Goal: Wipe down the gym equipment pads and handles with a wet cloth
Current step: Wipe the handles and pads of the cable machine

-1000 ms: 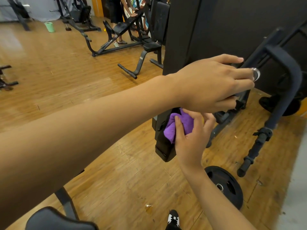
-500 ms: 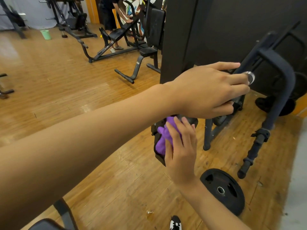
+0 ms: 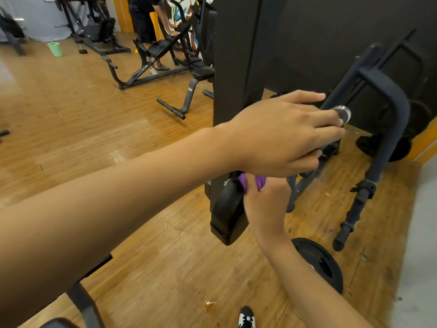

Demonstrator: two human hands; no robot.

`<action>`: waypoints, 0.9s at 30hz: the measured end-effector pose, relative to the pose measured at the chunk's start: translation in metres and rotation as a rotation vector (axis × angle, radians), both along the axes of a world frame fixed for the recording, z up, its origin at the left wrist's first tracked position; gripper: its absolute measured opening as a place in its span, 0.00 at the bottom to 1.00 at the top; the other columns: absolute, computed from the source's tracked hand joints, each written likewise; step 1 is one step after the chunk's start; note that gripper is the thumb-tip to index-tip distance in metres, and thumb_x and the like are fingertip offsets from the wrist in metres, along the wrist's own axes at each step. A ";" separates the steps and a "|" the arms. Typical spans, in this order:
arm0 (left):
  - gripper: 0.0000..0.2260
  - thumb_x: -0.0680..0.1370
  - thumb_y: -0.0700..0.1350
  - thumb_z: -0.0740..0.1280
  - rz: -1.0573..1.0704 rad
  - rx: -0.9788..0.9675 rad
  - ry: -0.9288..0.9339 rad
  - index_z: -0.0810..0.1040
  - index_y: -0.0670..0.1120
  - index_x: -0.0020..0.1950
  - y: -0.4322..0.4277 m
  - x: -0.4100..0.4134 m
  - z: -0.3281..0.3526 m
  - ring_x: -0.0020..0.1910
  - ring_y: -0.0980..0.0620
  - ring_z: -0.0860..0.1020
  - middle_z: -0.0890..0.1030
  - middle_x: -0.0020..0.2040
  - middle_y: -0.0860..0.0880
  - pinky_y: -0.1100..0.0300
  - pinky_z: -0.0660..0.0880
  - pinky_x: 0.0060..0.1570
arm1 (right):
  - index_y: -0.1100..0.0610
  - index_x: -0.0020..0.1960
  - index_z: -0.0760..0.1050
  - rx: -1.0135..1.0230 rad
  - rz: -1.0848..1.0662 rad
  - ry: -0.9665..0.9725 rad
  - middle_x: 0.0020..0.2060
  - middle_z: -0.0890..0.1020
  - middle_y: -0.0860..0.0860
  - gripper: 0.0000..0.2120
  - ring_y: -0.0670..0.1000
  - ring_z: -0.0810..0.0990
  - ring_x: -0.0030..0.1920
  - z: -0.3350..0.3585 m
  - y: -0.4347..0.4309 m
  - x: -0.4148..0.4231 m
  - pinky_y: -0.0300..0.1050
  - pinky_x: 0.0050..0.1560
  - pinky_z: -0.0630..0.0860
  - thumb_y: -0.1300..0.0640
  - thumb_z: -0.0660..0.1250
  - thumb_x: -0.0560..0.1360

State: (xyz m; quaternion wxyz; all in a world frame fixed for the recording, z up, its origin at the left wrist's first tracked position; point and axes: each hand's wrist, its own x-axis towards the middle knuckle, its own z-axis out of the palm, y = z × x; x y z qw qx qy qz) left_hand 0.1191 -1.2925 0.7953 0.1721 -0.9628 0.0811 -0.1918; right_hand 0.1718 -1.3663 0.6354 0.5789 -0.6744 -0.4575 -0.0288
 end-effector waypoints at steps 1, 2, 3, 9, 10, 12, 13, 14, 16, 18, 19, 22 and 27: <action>0.25 0.82 0.51 0.51 -0.006 0.018 -0.020 0.77 0.43 0.72 0.001 0.000 -0.001 0.69 0.44 0.78 0.78 0.70 0.44 0.47 0.56 0.78 | 0.59 0.60 0.80 -0.021 -0.005 -0.033 0.53 0.83 0.50 0.16 0.50 0.80 0.57 -0.003 -0.002 -0.007 0.51 0.59 0.79 0.49 0.68 0.80; 0.24 0.83 0.51 0.51 -0.011 0.017 -0.021 0.77 0.42 0.71 0.001 0.000 -0.001 0.67 0.44 0.78 0.79 0.70 0.44 0.47 0.56 0.78 | 0.60 0.63 0.79 -0.035 0.005 -0.133 0.57 0.81 0.51 0.18 0.51 0.79 0.61 -0.005 -0.008 -0.016 0.51 0.63 0.77 0.47 0.68 0.80; 0.24 0.83 0.51 0.52 -0.015 0.017 -0.028 0.78 0.42 0.70 0.001 -0.001 -0.001 0.66 0.44 0.79 0.79 0.69 0.44 0.48 0.57 0.77 | 0.60 0.64 0.78 -0.025 0.036 -0.277 0.59 0.80 0.52 0.20 0.54 0.77 0.63 -0.014 -0.016 -0.020 0.54 0.65 0.75 0.46 0.68 0.81; 0.22 0.84 0.50 0.54 -0.026 0.028 -0.071 0.78 0.43 0.70 0.001 0.001 -0.005 0.67 0.46 0.78 0.79 0.69 0.46 0.48 0.58 0.77 | 0.58 0.63 0.80 -0.026 0.020 -0.160 0.56 0.83 0.50 0.13 0.52 0.79 0.60 0.000 -0.005 0.005 0.55 0.63 0.76 0.54 0.66 0.82; 0.22 0.84 0.50 0.53 -0.020 0.028 -0.069 0.78 0.44 0.70 0.002 0.002 -0.005 0.67 0.46 0.78 0.79 0.70 0.46 0.48 0.59 0.77 | 0.58 0.65 0.78 -0.035 0.013 -0.170 0.59 0.82 0.51 0.13 0.53 0.78 0.63 -0.004 -0.005 -0.005 0.55 0.64 0.75 0.56 0.65 0.82; 0.21 0.84 0.50 0.54 -0.025 0.025 -0.085 0.78 0.43 0.70 0.004 0.003 -0.005 0.66 0.45 0.79 0.79 0.69 0.46 0.47 0.60 0.77 | 0.58 0.69 0.75 -0.010 0.066 -0.387 0.64 0.80 0.54 0.15 0.56 0.76 0.67 -0.021 -0.017 -0.020 0.59 0.69 0.72 0.58 0.61 0.84; 0.21 0.84 0.50 0.54 -0.031 0.022 -0.095 0.79 0.43 0.70 0.005 0.003 -0.005 0.66 0.45 0.79 0.80 0.69 0.45 0.47 0.61 0.77 | 0.59 0.68 0.75 0.017 0.123 -0.514 0.64 0.80 0.55 0.14 0.56 0.76 0.67 -0.025 -0.022 -0.016 0.61 0.70 0.71 0.58 0.60 0.85; 0.21 0.84 0.50 0.55 -0.035 0.017 -0.098 0.78 0.43 0.70 0.005 0.003 -0.006 0.66 0.45 0.79 0.79 0.69 0.45 0.47 0.61 0.77 | 0.59 0.67 0.76 0.033 0.162 -0.568 0.63 0.81 0.54 0.14 0.55 0.77 0.66 -0.025 -0.022 -0.004 0.63 0.69 0.71 0.57 0.61 0.85; 0.21 0.84 0.50 0.54 -0.046 0.020 -0.095 0.78 0.43 0.71 0.006 0.004 -0.006 0.68 0.45 0.78 0.79 0.70 0.45 0.48 0.59 0.77 | 0.60 0.64 0.79 0.024 0.095 -0.444 0.59 0.83 0.53 0.14 0.53 0.78 0.63 -0.016 -0.012 0.014 0.61 0.63 0.75 0.55 0.63 0.83; 0.22 0.84 0.50 0.53 -0.028 0.022 -0.084 0.78 0.44 0.71 0.005 0.007 -0.005 0.67 0.46 0.78 0.79 0.70 0.45 0.49 0.57 0.77 | 0.60 0.64 0.79 0.008 0.022 -0.275 0.58 0.82 0.51 0.15 0.52 0.79 0.62 -0.007 -0.005 0.013 0.55 0.62 0.77 0.54 0.64 0.82; 0.23 0.84 0.51 0.52 -0.015 0.025 -0.080 0.78 0.44 0.70 0.005 0.008 -0.004 0.66 0.46 0.79 0.79 0.70 0.46 0.49 0.57 0.77 | 0.60 0.65 0.78 -0.006 0.053 -0.307 0.59 0.82 0.52 0.14 0.52 0.78 0.63 -0.011 -0.008 0.004 0.54 0.64 0.76 0.56 0.65 0.81; 0.23 0.83 0.51 0.51 -0.012 0.040 -0.065 0.78 0.44 0.70 0.008 0.010 -0.003 0.65 0.47 0.79 0.79 0.69 0.46 0.49 0.57 0.77 | 0.60 0.65 0.77 0.047 0.273 -0.868 0.62 0.82 0.56 0.13 0.56 0.77 0.69 -0.039 -0.026 0.002 0.55 0.74 0.69 0.61 0.67 0.81; 0.24 0.83 0.51 0.51 -0.020 0.059 -0.095 0.79 0.45 0.69 0.010 0.016 -0.006 0.65 0.48 0.79 0.79 0.69 0.46 0.49 0.59 0.76 | 0.63 0.63 0.81 0.045 0.215 -0.816 0.62 0.82 0.57 0.14 0.56 0.78 0.67 -0.012 -0.010 0.028 0.56 0.73 0.69 0.61 0.60 0.83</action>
